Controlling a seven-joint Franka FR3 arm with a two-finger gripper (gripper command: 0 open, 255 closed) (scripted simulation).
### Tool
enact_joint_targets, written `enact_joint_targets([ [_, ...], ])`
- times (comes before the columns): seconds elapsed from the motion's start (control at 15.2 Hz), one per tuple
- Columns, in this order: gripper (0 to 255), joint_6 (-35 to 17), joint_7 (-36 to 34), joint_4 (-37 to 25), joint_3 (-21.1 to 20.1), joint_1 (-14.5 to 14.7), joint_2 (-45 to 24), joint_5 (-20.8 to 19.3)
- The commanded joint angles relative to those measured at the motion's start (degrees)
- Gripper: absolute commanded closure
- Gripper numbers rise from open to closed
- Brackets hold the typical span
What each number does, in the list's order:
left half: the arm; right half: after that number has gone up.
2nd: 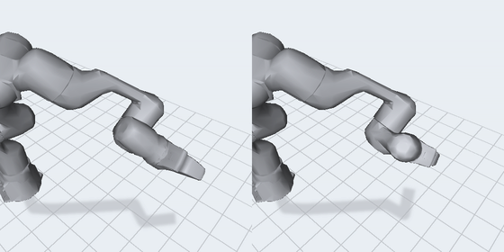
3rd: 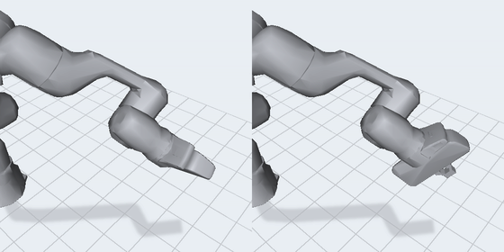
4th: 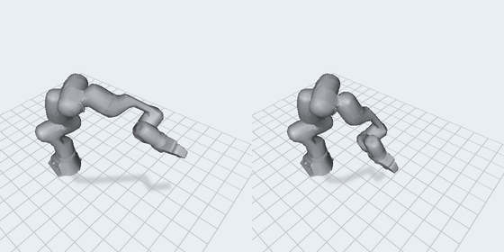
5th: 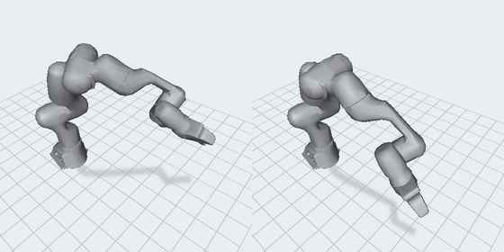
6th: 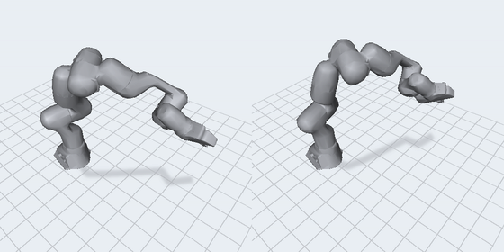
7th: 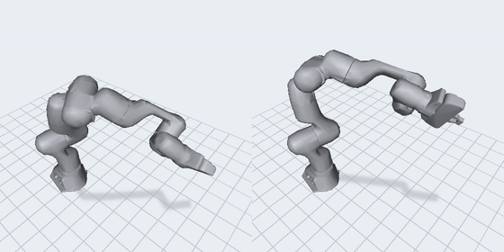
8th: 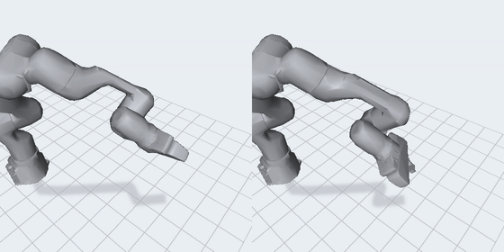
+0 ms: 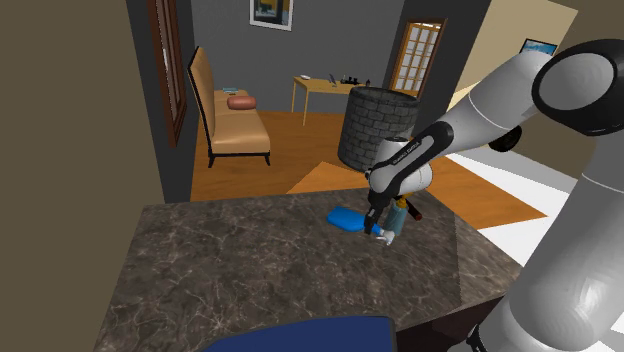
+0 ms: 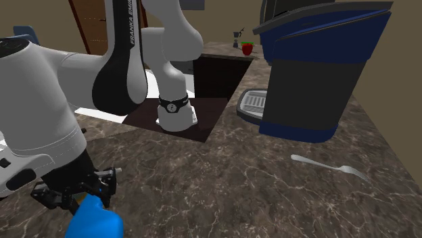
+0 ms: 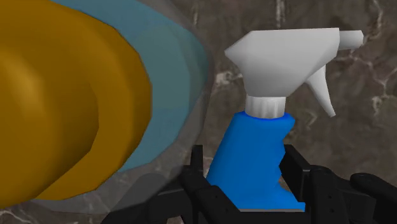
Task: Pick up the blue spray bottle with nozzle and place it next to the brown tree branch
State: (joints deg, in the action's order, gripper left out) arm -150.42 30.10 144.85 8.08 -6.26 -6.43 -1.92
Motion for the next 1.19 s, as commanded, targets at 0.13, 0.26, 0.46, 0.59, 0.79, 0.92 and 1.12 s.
enact_joint_targets([
  [0.13, 255, -0.6, 0.1, 0.0, 0.0, 0.0, -0.6, 0.1],
  [0.26, 255, -0.6, 0.1, 0.0, 0.0, 0.0, -0.6, 0.1],
  [0.46, 0, -0.6, 0.1, 0.0, 0.0, 0.0, -0.6, 0.1],
  [0.59, 0, -0.6, 0.1, 0.0, 0.0, 0.0, -0.6, 0.1],
  [0.79, 0, -0.6, 0.1, 0.0, 0.0, 0.0, -0.6, 0.1],
  [0.92, 0, 3.5, -0.4, -0.3, 0.2, 0.1, 3.3, -0.6],
  [1.12, 0, 7.3, -0.8, -0.9, 0.1, 0.2, 6.5, -1.2],
])
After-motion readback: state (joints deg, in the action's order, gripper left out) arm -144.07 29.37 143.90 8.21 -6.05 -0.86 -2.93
